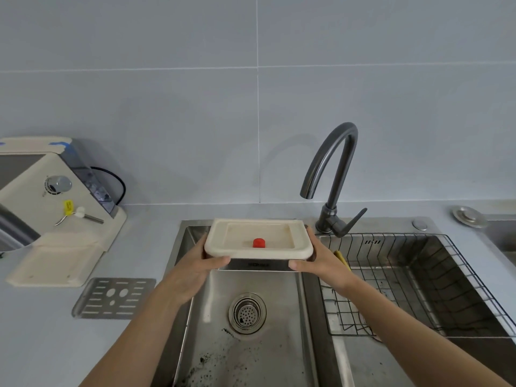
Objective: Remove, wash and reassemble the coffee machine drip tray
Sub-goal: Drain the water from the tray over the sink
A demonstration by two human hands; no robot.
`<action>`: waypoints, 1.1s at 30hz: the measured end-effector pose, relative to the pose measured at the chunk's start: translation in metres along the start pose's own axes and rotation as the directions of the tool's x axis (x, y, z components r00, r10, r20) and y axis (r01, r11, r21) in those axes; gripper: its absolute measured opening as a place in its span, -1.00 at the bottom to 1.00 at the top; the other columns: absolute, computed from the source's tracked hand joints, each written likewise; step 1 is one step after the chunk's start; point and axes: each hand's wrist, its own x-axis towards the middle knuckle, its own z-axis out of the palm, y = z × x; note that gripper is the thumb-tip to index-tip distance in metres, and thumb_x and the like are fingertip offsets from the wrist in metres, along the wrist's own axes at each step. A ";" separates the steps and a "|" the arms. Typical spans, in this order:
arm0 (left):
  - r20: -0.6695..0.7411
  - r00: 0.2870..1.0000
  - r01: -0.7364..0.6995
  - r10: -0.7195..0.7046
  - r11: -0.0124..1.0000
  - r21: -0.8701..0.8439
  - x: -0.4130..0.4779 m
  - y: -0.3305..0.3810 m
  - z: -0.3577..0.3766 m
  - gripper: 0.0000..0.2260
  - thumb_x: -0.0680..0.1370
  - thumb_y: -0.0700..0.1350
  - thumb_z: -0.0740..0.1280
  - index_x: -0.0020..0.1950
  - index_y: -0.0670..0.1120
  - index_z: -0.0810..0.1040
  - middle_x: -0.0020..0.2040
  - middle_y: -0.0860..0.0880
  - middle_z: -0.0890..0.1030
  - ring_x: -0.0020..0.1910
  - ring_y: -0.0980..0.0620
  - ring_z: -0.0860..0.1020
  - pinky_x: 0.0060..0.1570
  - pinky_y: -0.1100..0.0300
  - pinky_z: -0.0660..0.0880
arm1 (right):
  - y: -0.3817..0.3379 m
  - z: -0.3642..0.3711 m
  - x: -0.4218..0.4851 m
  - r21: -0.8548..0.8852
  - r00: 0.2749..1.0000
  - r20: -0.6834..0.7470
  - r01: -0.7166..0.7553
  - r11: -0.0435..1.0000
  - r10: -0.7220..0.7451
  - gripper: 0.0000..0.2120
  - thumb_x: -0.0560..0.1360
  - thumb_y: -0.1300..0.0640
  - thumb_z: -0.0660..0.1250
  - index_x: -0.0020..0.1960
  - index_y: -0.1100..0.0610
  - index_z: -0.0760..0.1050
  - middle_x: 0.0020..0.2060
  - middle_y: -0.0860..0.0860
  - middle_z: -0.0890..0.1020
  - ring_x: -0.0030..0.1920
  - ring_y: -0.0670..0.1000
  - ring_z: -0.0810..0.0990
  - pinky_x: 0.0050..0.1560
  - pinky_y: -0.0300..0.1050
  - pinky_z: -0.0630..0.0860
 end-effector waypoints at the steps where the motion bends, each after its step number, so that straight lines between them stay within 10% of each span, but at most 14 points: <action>1: 0.011 1.000 -0.013 0.012 0.999 0.040 -0.001 -0.001 -0.001 -0.02 -0.07 0.04 0.62 0.31 0.00 0.35 0.14 0.01 0.54 0.15 0.08 0.47 0.06 0.24 0.39 | 0.000 0.000 -0.001 0.005 1.000 0.001 -0.016 1.000 0.016 -0.20 0.14 -0.15 0.51 0.29 -0.19 0.23 0.25 -0.09 0.46 0.20 -0.27 0.47 0.01 -0.41 0.50; 11: -0.083 0.996 -0.032 0.037 0.997 0.064 -0.008 -0.011 0.007 -0.39 0.20 -0.03 0.46 0.20 0.20 0.34 0.12 0.25 0.44 0.18 0.31 0.36 0.27 0.26 0.12 | 0.013 0.010 -0.005 0.015 0.974 -0.048 -0.222 0.975 0.222 -0.35 0.27 -0.16 0.38 0.30 -0.10 0.27 0.27 -0.10 0.43 0.34 -0.04 0.35 0.21 -0.32 0.30; 15: -0.167 0.985 -0.033 0.043 0.998 0.060 -0.004 -0.017 0.011 -0.52 0.49 -0.17 0.34 0.33 0.13 0.26 -0.01 0.36 0.36 0.21 0.25 0.28 0.24 0.28 0.08 | 0.014 0.015 -0.008 0.024 0.949 -0.097 -0.298 0.954 0.299 0.10 0.09 -0.40 0.40 0.49 0.02 0.12 0.46 -0.01 0.26 0.45 0.05 0.23 0.49 0.05 0.11; 19: -0.221 0.975 -0.007 0.028 0.996 0.092 0.000 -0.019 0.010 -0.62 0.53 -0.12 0.28 0.33 0.08 0.34 0.06 0.31 0.39 0.25 0.22 0.25 0.23 0.27 0.09 | 0.012 0.018 -0.007 0.058 0.928 -0.123 -0.346 0.936 0.351 -0.28 0.39 -0.21 0.29 0.43 0.09 0.23 0.31 0.00 0.41 0.29 -0.02 0.34 0.46 -0.01 0.18; 22: -0.251 0.968 0.021 0.009 0.993 0.116 0.002 -0.018 0.013 -0.84 0.51 -0.07 0.30 0.07 0.11 0.47 0.04 0.20 0.53 0.13 0.20 0.45 0.04 0.36 0.30 | 0.006 0.021 -0.007 0.075 0.910 -0.132 -0.386 0.919 0.393 -0.21 0.25 -0.35 0.27 0.36 0.06 0.34 0.26 -0.02 0.47 0.33 0.04 0.39 0.46 0.05 0.22; 27: -0.343 0.939 0.067 -0.004 0.983 0.171 0.010 -0.010 0.017 -0.73 0.50 0.02 0.31 0.16 -0.04 0.53 -0.04 0.13 0.58 -0.08 0.29 0.48 -0.21 0.39 0.30 | 0.005 0.023 -0.001 0.146 0.850 -0.188 -0.472 0.869 0.493 -0.17 0.30 -0.37 0.28 0.37 0.17 0.31 0.32 0.11 0.45 0.33 0.12 0.41 0.43 0.07 0.28; 33: -0.450 0.886 0.248 -0.112 0.934 0.256 0.024 -0.007 0.014 -0.51 0.45 0.18 0.32 0.19 -0.17 0.49 0.12 -0.07 0.50 0.11 -0.01 0.42 0.10 0.14 0.28 | 0.009 0.024 0.006 0.206 0.760 -0.219 -0.577 0.790 0.612 -0.22 0.38 -0.35 0.22 0.37 0.17 0.29 0.27 0.18 0.49 0.28 0.18 0.48 0.36 0.09 0.36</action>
